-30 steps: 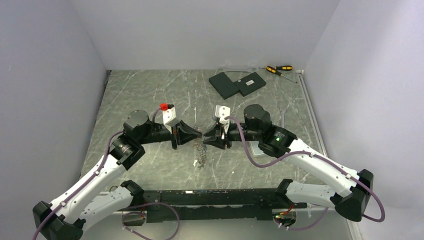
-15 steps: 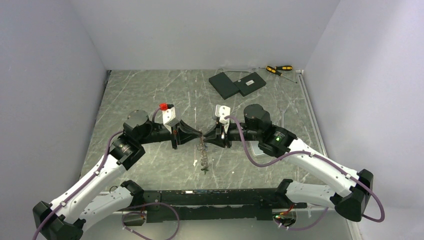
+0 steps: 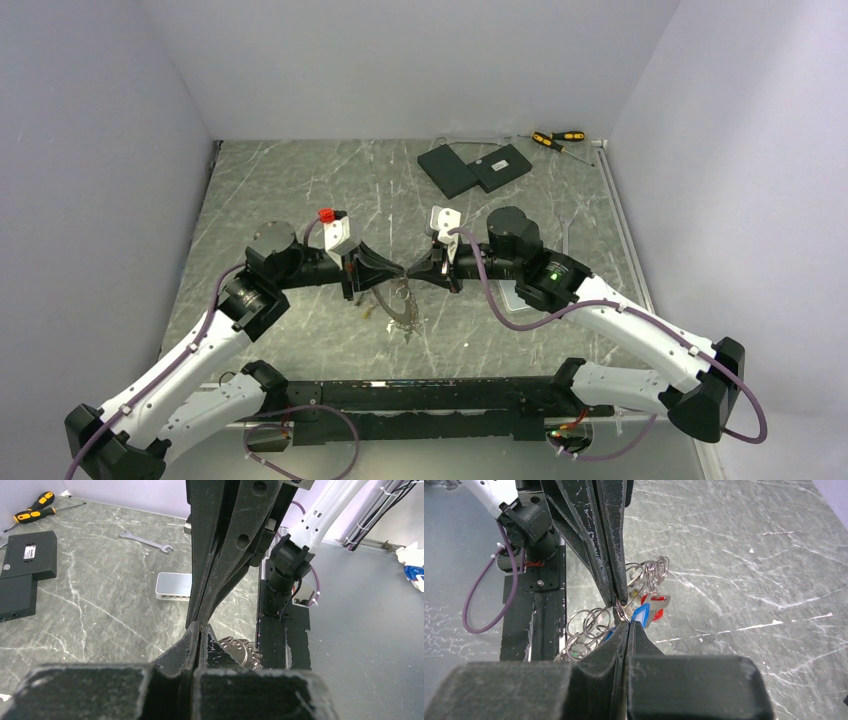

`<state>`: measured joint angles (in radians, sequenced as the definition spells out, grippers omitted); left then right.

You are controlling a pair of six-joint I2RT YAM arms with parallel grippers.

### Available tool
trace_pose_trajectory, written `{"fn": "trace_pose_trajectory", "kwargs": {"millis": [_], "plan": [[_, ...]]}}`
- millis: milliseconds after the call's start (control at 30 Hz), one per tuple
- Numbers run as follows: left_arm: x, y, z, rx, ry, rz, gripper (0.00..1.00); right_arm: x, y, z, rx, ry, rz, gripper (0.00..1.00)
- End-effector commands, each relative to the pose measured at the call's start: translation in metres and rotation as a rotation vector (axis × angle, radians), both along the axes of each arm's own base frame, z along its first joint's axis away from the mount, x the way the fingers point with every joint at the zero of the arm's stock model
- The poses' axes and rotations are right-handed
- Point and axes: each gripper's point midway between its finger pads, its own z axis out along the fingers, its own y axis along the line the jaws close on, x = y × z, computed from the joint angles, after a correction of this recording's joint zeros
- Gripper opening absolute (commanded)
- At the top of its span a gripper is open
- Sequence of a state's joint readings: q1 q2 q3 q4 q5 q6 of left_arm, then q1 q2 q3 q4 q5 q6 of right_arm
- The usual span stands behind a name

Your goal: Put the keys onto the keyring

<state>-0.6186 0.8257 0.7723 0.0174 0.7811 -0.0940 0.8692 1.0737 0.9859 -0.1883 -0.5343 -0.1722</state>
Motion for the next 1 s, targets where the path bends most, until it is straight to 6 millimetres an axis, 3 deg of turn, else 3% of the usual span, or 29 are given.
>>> {"fn": "trace_pose_trajectory", "kwargs": {"millis": [0,333,433,533,600,967], "plan": [[-0.002,0.003,0.030,-0.075,-0.093,0.007,0.00,-0.002,0.006,0.014,0.044,-0.027,0.034,0.00],[0.003,0.007,0.033,-0.085,-0.108,0.049,0.00,-0.009,0.009,0.010,0.063,0.017,0.060,0.00],[0.003,0.008,0.034,-0.090,-0.112,0.052,0.00,-0.010,0.008,0.011,0.077,0.022,0.054,0.10],[0.004,0.007,0.033,-0.087,-0.108,0.047,0.00,-0.009,0.006,0.014,0.088,0.013,0.039,0.36],[0.004,0.006,0.032,-0.085,-0.104,0.043,0.00,-0.009,0.004,0.019,0.092,0.004,0.029,0.46],[-0.004,0.003,0.031,-0.087,-0.095,-0.014,0.00,-0.010,-0.006,0.043,0.120,-0.088,0.015,0.51]]}}
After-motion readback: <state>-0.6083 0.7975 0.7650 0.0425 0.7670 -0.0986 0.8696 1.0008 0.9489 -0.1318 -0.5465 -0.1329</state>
